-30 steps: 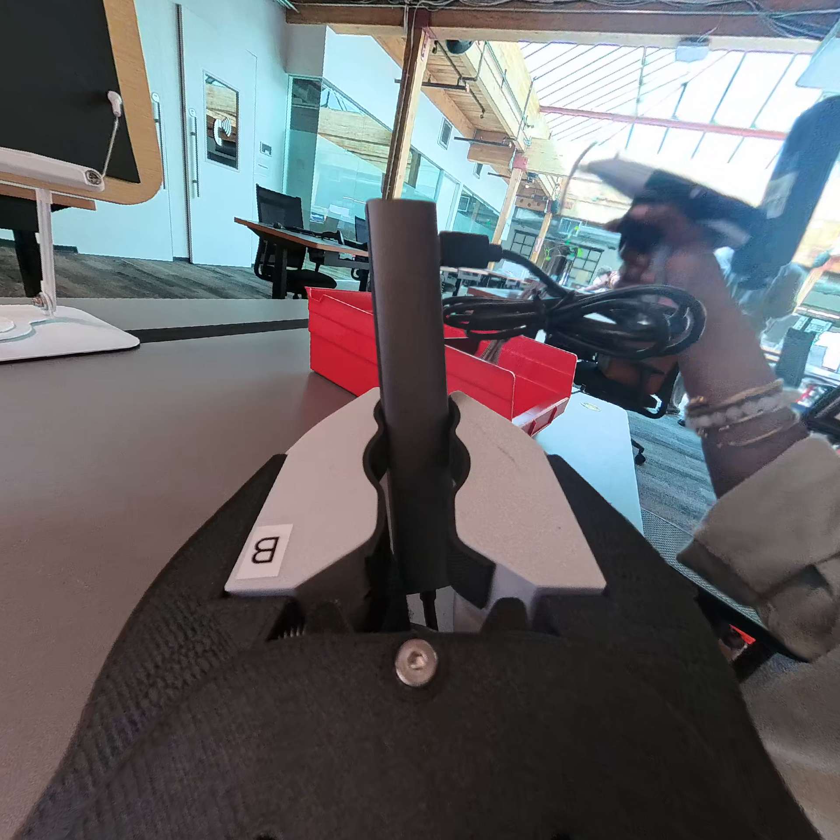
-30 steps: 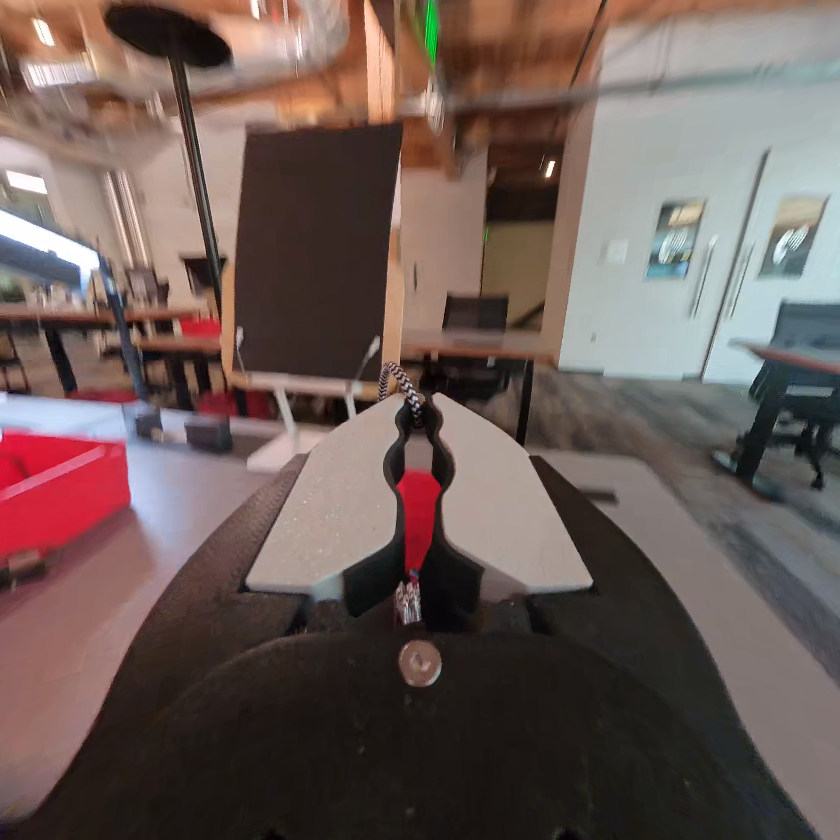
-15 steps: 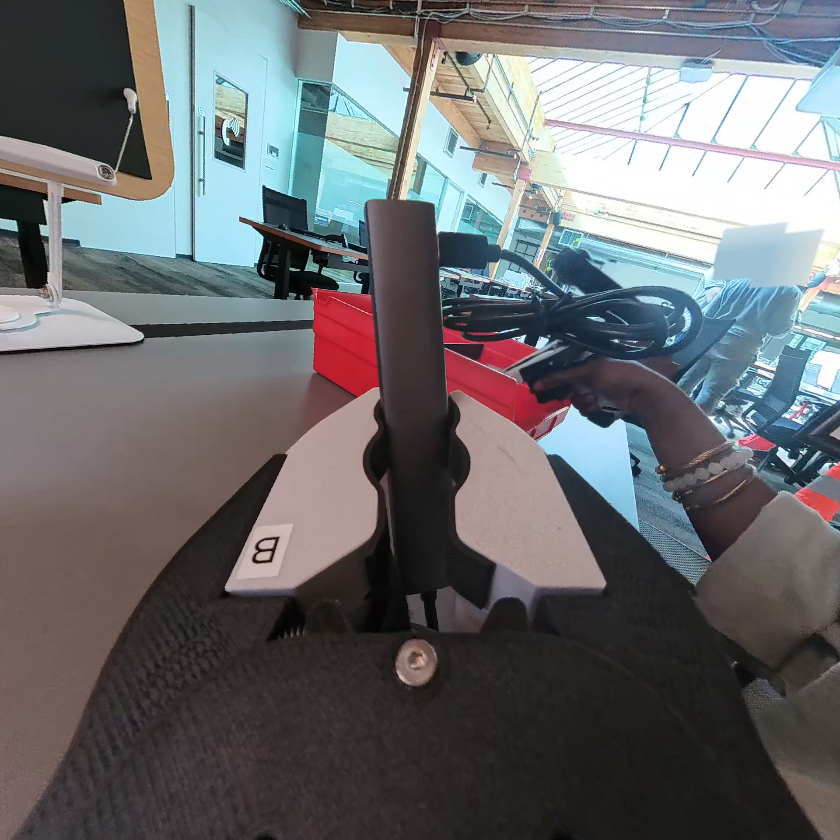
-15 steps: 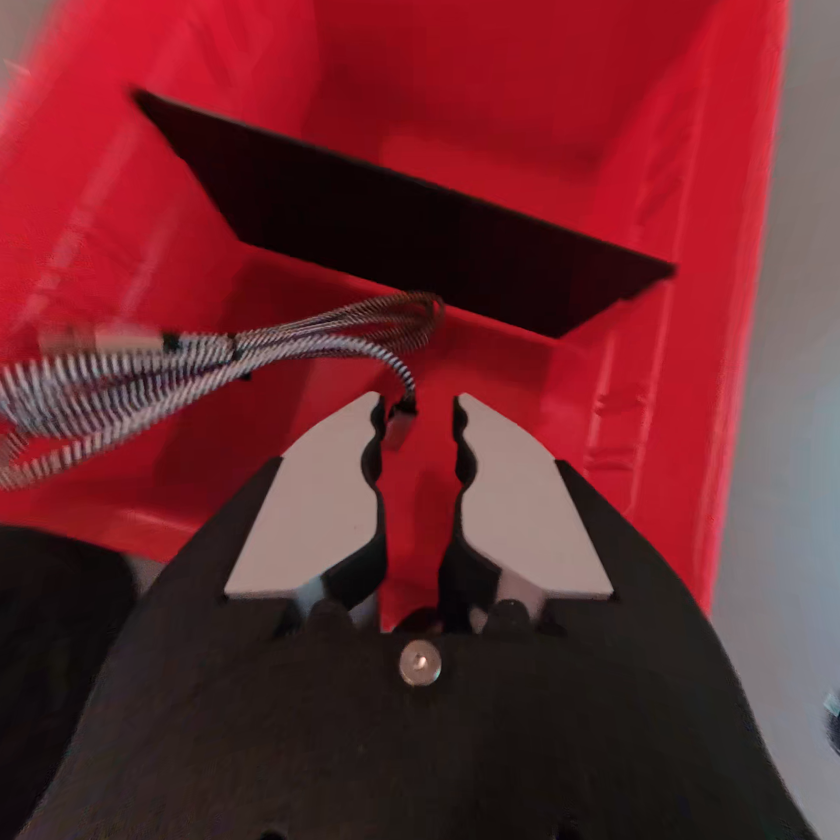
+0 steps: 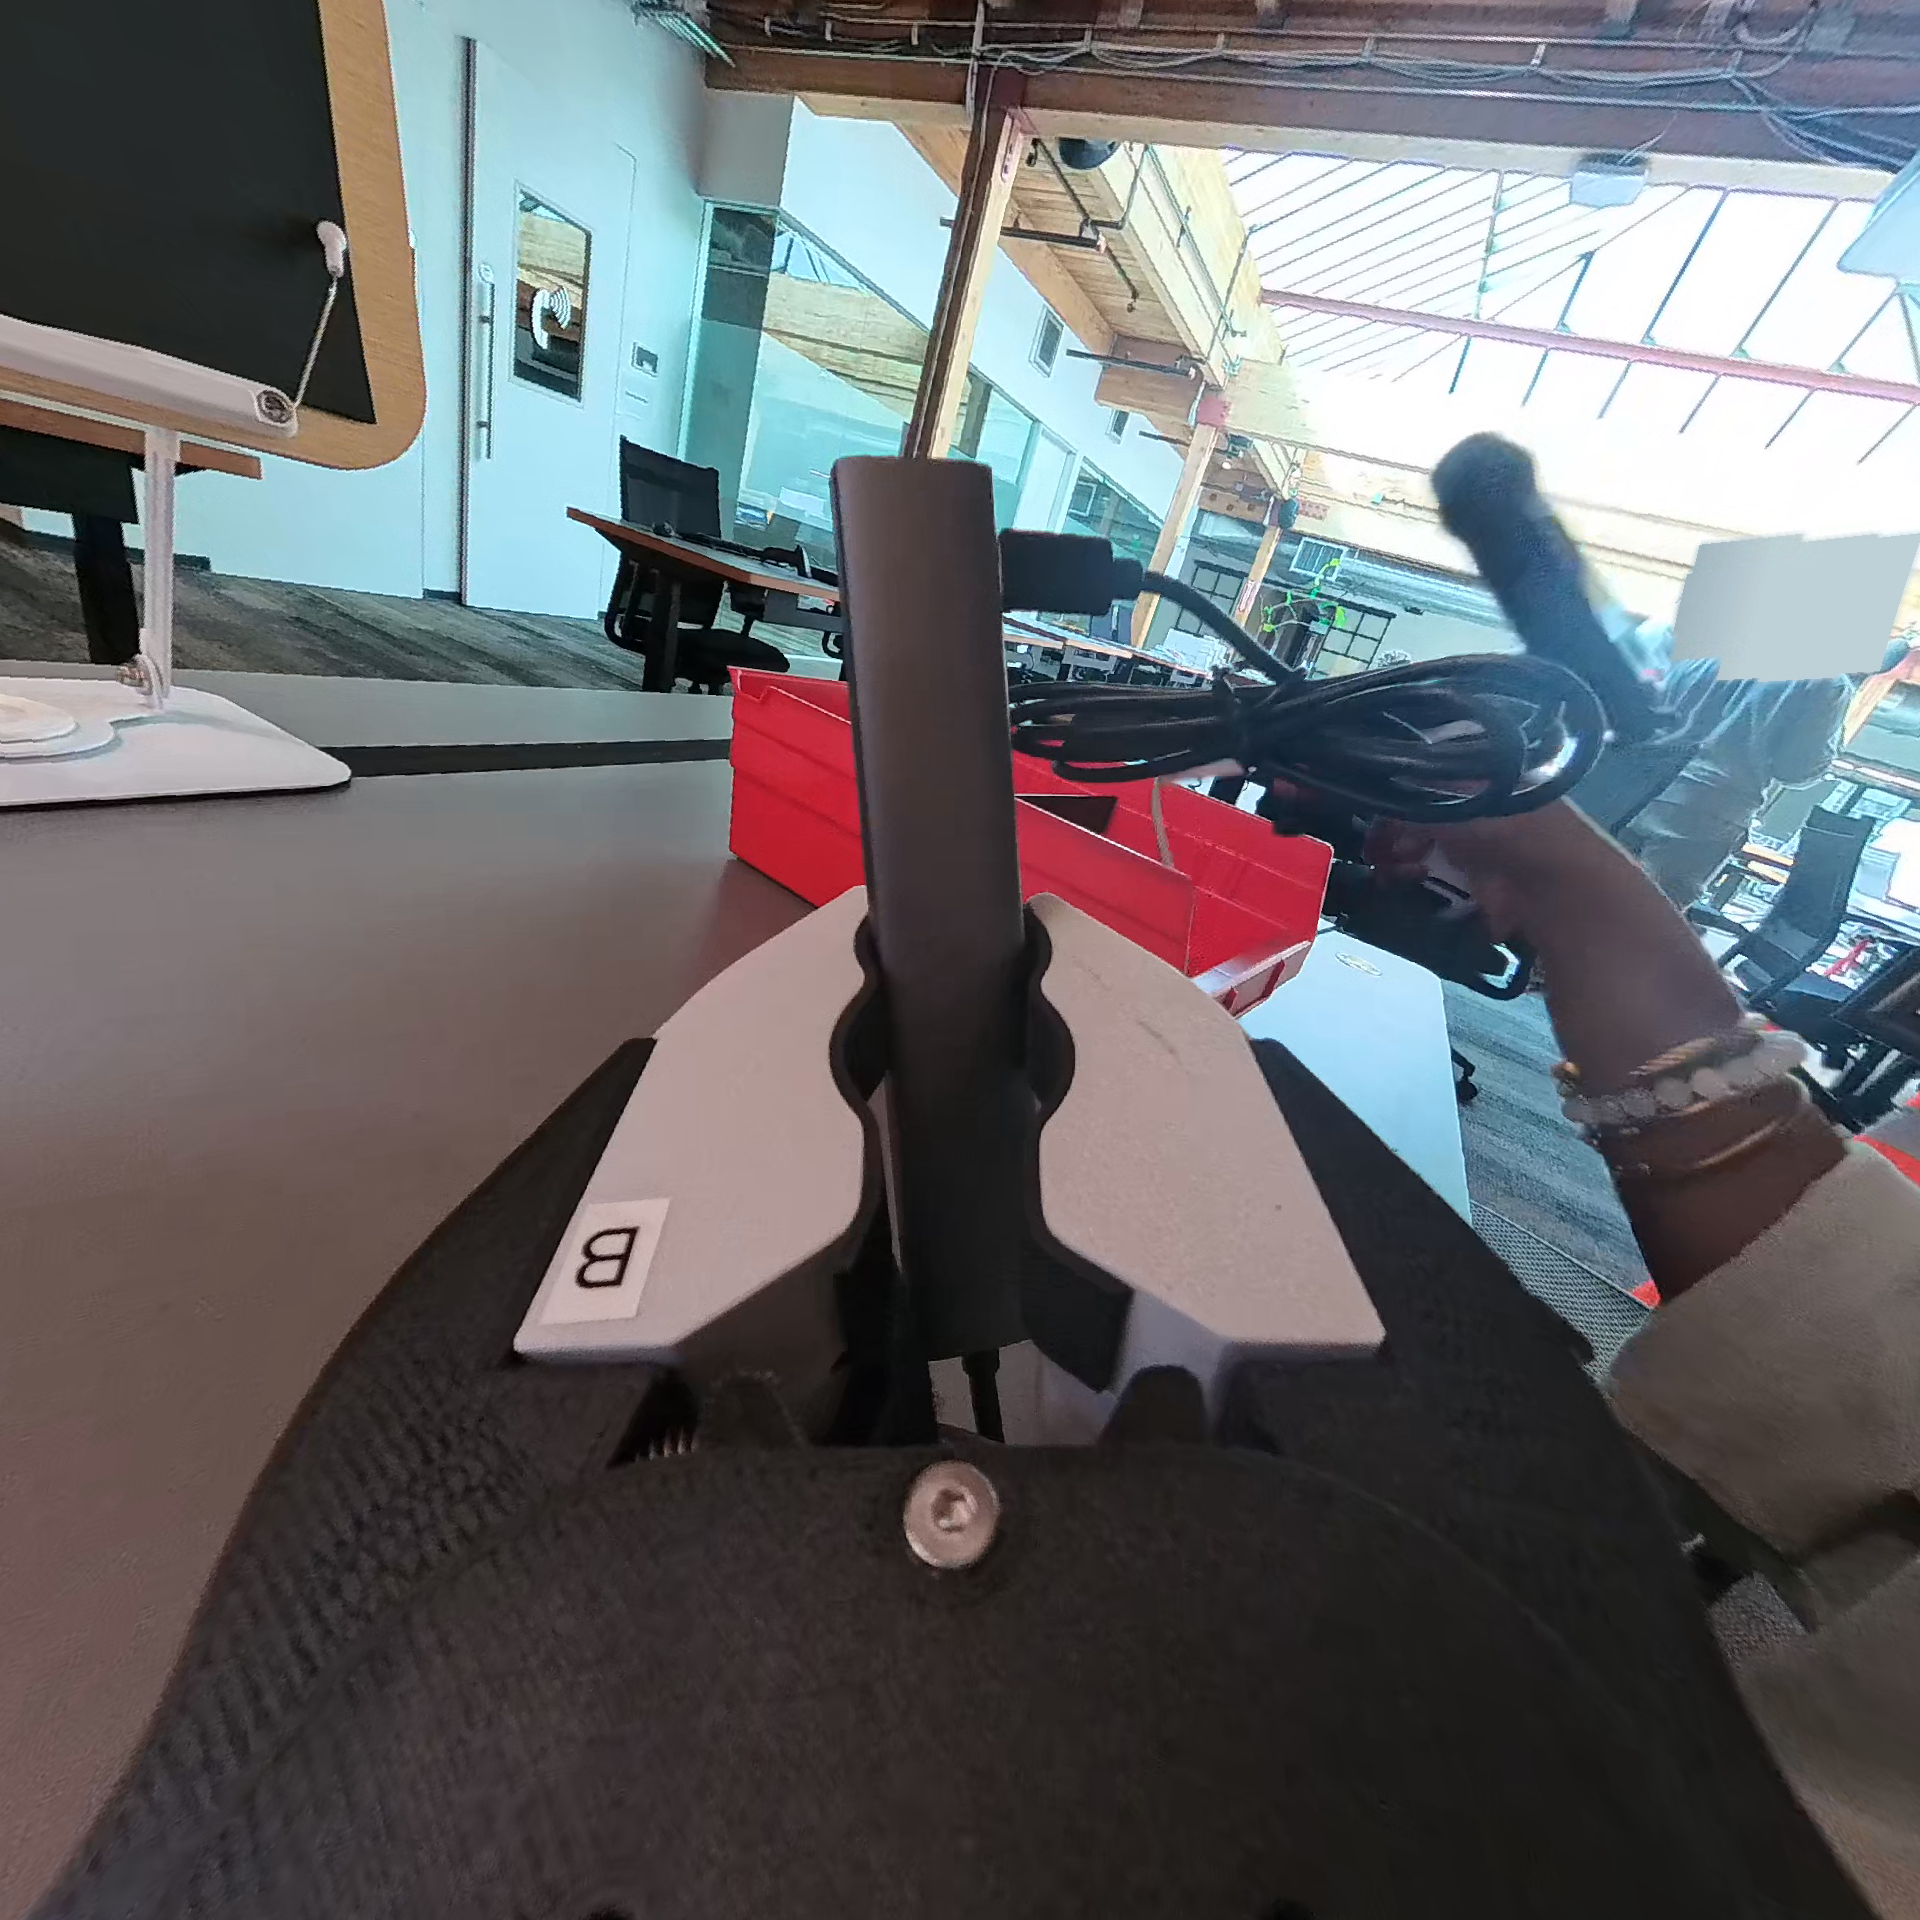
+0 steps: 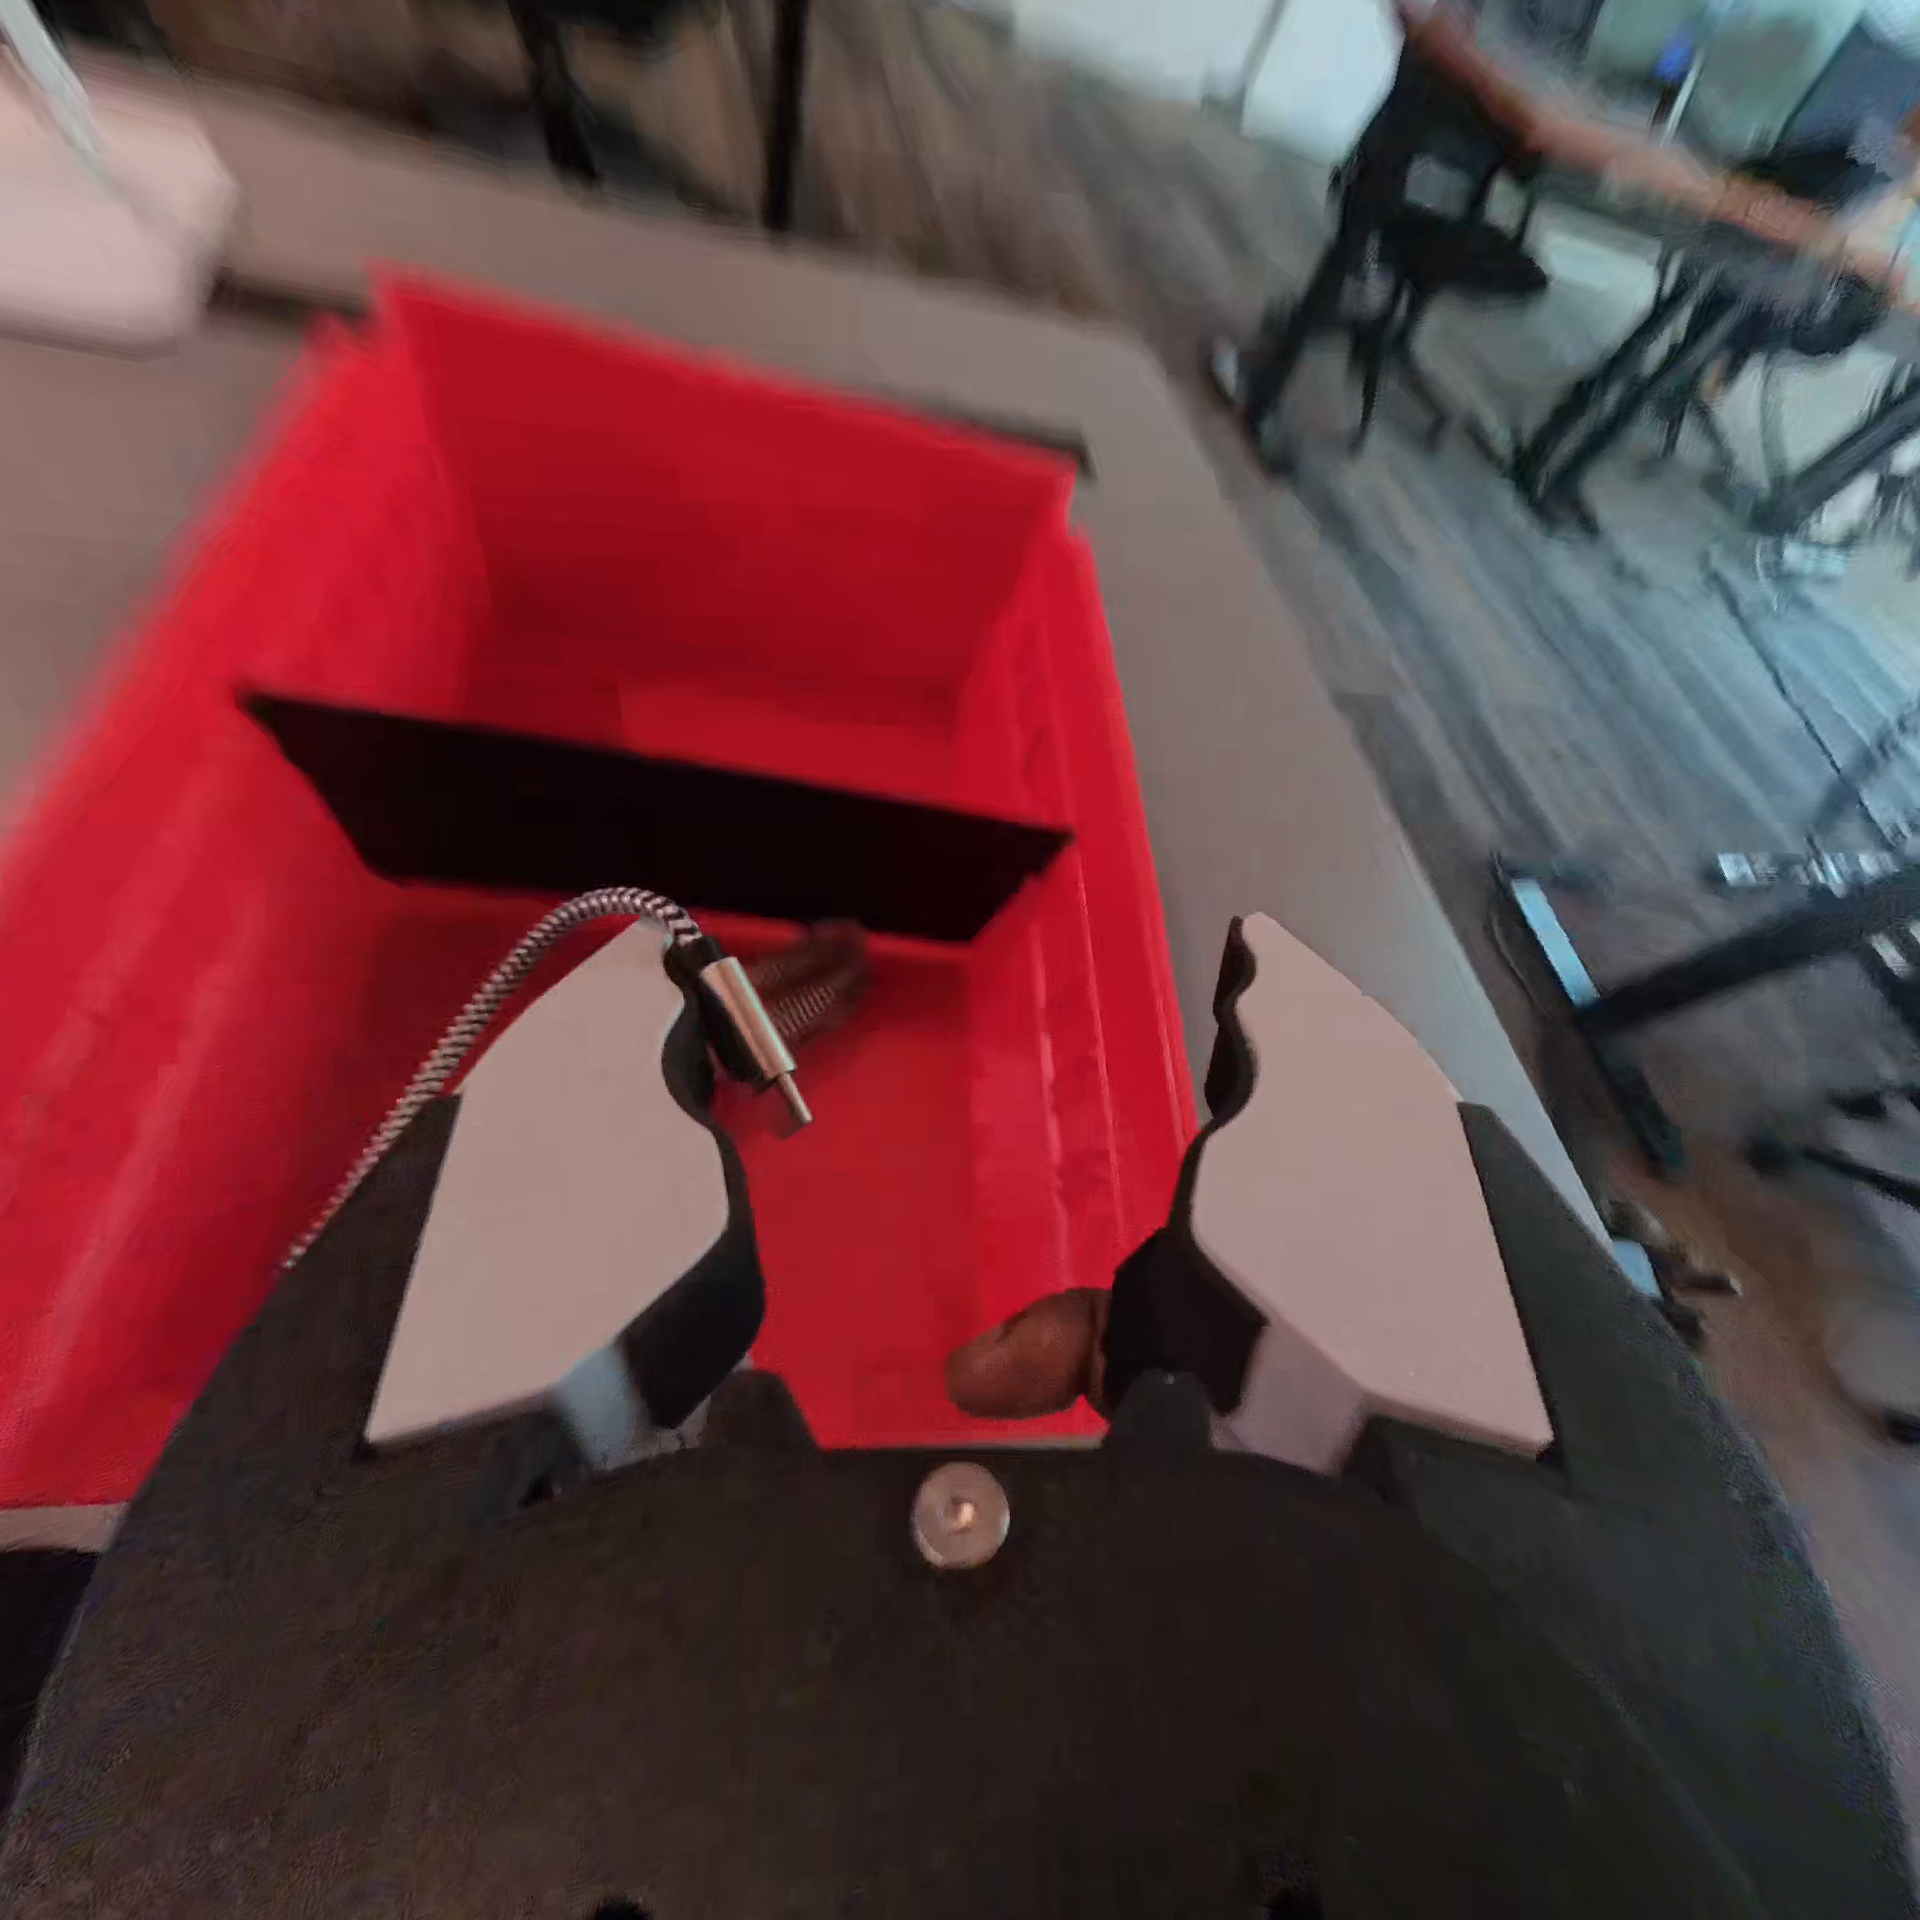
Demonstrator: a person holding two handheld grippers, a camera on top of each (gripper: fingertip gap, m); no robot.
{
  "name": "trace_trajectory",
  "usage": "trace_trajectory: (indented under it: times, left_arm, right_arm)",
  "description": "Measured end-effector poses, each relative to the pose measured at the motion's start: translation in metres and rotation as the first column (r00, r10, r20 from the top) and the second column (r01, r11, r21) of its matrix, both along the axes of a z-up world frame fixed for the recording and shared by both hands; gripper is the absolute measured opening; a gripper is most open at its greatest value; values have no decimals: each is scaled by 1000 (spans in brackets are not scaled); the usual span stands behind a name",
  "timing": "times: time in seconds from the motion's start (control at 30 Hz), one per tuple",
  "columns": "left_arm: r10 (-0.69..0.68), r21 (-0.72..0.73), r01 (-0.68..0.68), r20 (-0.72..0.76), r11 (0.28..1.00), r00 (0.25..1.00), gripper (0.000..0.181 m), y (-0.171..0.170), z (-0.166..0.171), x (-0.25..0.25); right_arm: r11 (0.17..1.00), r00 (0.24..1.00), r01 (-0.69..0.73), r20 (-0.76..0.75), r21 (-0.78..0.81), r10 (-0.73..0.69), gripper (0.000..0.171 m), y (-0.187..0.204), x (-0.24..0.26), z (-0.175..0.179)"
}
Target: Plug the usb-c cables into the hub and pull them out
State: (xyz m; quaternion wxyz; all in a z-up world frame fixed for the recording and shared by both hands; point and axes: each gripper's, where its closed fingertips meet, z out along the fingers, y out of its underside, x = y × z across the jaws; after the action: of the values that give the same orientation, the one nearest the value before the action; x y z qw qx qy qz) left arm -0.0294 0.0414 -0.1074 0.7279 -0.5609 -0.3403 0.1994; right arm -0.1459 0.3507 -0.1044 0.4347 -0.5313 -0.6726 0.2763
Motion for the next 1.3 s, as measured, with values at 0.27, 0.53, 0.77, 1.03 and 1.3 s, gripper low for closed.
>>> trace_trajectory:
  times: [0.27,0.53,0.77,1.03,1.3]
  left_arm:
    - [-4,7,4,-2,1000,1000,22,-1,1,0]
    - [-1,15,1,-8,1000,1000,22,-2,2,1]
    - [4,15,-4,-2,1000,1000,22,-2,1,0]
    - [47,-25,-48,-24,999,999,22,-2,1,0]
    - [77,-169,-99,-136,981,988,22,10,2,7]
  right_arm:
    - [986,876,-128,478,110,60,85,6,-3,-52]
    - [876,615,-475,679,-87,401,71,-16,24,-30]
    - [878,878,-453,93,-158,470,65,-45,-4,70]
    - [273,416,-899,-473,-343,776,52,-238,125,106]
    - [396,409,-912,-213,-102,887,30,-291,144,58]
